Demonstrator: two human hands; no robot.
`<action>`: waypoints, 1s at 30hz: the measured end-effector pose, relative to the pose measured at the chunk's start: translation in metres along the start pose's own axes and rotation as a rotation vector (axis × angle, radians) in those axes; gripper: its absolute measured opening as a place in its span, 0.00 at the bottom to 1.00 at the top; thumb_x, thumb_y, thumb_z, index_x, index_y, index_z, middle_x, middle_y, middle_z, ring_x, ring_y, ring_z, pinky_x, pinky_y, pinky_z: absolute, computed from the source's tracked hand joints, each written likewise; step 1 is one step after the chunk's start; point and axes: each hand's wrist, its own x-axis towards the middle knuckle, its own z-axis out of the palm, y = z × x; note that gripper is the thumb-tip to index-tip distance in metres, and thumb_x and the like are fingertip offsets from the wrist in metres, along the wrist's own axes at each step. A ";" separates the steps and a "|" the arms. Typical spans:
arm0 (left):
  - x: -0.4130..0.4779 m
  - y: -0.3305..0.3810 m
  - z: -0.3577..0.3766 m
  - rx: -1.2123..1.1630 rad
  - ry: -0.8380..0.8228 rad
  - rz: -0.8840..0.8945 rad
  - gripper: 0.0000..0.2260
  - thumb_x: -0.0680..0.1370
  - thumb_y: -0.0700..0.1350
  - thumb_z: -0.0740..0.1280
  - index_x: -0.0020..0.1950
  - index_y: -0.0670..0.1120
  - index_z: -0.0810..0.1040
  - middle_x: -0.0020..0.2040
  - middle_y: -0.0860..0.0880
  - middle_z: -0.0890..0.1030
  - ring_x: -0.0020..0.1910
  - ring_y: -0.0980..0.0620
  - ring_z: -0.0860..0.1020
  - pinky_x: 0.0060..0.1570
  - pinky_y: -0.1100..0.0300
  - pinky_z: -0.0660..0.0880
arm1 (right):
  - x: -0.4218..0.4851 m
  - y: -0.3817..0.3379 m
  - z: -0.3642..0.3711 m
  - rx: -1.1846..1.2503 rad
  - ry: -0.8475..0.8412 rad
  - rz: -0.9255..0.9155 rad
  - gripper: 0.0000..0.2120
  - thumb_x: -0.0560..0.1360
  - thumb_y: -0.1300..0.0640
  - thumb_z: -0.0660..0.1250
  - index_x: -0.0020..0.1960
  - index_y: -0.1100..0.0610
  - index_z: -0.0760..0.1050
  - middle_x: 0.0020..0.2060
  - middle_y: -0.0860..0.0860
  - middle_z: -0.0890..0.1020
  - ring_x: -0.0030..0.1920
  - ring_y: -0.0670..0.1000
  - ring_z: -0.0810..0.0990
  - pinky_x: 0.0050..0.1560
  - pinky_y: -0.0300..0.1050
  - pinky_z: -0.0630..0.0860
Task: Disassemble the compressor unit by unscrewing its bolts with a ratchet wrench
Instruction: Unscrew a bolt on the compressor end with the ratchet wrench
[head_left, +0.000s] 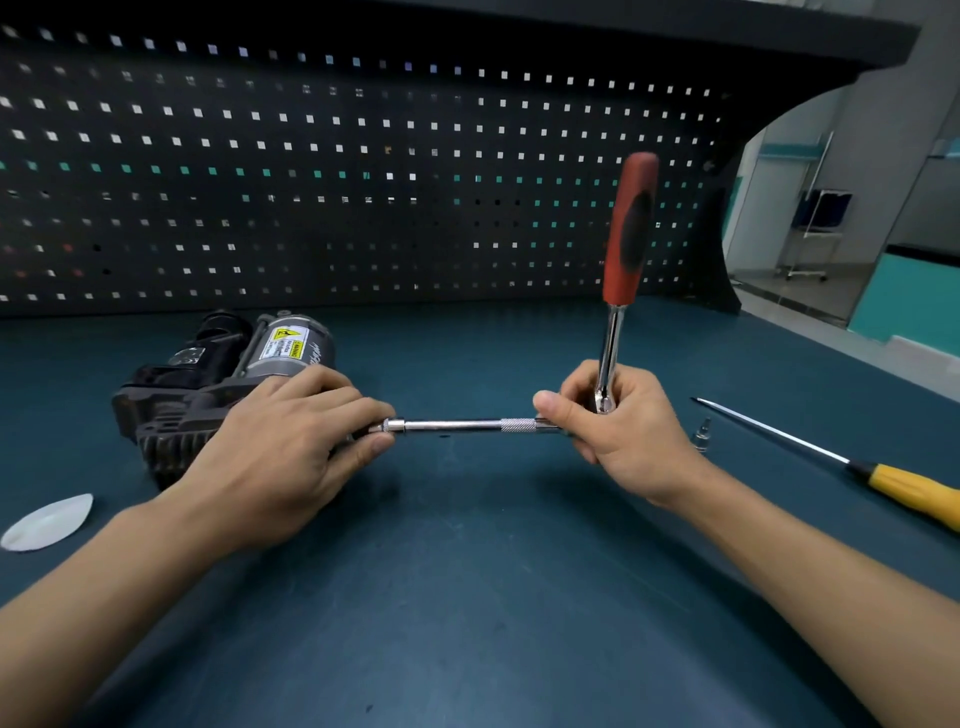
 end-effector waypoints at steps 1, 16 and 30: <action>0.000 0.000 0.001 -0.003 0.007 -0.003 0.18 0.80 0.60 0.52 0.54 0.56 0.79 0.45 0.63 0.78 0.53 0.54 0.74 0.46 0.54 0.71 | 0.000 -0.001 0.000 0.001 0.008 -0.021 0.16 0.69 0.50 0.75 0.35 0.59 0.72 0.23 0.52 0.72 0.21 0.50 0.65 0.23 0.42 0.62; -0.001 -0.001 0.005 -0.058 0.079 -0.003 0.18 0.80 0.59 0.55 0.51 0.53 0.82 0.41 0.62 0.79 0.50 0.53 0.76 0.45 0.51 0.72 | 0.007 -0.009 0.001 0.383 0.038 0.606 0.22 0.80 0.39 0.63 0.40 0.56 0.71 0.29 0.51 0.74 0.17 0.44 0.59 0.16 0.34 0.54; -0.003 0.000 0.005 -0.036 0.069 -0.020 0.17 0.78 0.59 0.57 0.51 0.52 0.82 0.44 0.59 0.80 0.52 0.51 0.76 0.46 0.52 0.74 | 0.006 -0.011 -0.006 0.495 -0.143 0.739 0.10 0.73 0.53 0.72 0.41 0.56 0.71 0.29 0.47 0.69 0.19 0.42 0.64 0.16 0.33 0.60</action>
